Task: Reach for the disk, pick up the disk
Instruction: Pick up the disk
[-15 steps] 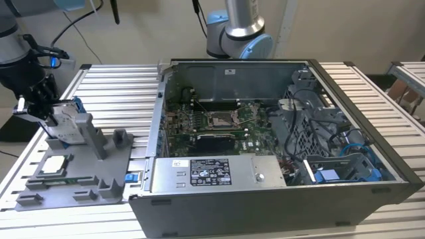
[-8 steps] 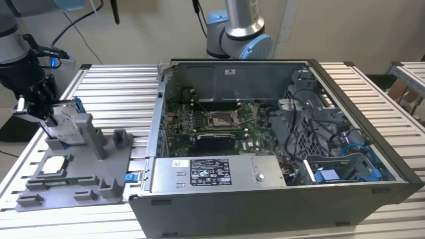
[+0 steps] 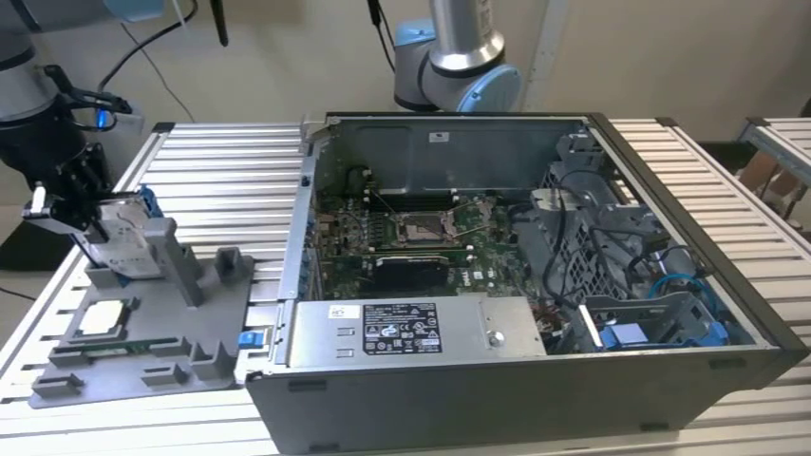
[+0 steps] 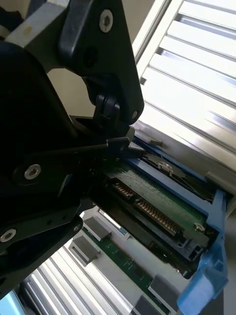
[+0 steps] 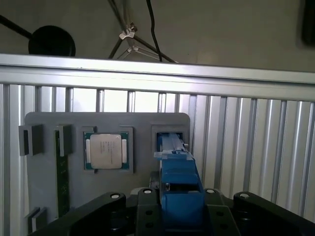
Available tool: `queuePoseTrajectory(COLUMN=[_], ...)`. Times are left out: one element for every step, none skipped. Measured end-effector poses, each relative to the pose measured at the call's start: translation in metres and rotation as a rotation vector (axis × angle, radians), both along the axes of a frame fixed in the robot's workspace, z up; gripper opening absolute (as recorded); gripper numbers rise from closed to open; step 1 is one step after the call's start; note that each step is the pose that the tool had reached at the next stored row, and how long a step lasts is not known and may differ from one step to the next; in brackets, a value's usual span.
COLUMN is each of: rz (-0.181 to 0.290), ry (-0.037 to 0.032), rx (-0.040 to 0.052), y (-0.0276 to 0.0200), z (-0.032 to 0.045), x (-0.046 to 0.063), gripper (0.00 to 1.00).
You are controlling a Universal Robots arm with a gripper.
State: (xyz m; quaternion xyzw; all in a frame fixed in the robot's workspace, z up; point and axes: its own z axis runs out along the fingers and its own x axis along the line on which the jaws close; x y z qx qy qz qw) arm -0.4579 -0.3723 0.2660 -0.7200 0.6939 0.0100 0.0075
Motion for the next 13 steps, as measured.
queuePoseTrajectory(rz=[-0.003, -0.007, -0.010, -0.014, -0.016, -0.016, -0.016, -0.017, -0.017, -0.017, -0.017, -0.017, -0.017], ry=[0.0001, 0.0001, 0.0000, 0.0000, 0.0000, 0.0001, 0.0002, 0.0001, 0.0001, 0.0000, -0.0001, -0.0003, -0.0003], rx=[0.0000, 0.0000, 0.0001, 0.0001, 0.0011, 0.0031, 0.0038, 0.0039, 0.0040, 0.0041, 0.0041, 0.0043, 0.0043], y=[0.0000, 0.0000, 0.0000, 0.0000, 0.0000, 0.0000, 0.0000, 0.0000, 0.0000, 0.0000, 0.0000, 0.0000, 0.0000], z=[0.0001, 0.0001, 0.0000, 0.0000, 0.0000, 0.0000, 0.0000, 0.0000, 0.0000, 0.0000, 0.0000, 0.0001, 0.0004], x=[-0.0001, -0.0001, -0.0001, -0.0002, -0.0002, -0.0003, -0.0002, -0.0002, -0.0002, -0.0002, -0.0002, -0.0002, -0.0002], gripper=[0.00, 0.00, 0.00, 0.00, 0.00, 0.00, 0.00, 0.00, 0.00, 0.00, 0.00, 0.00, 0.00])
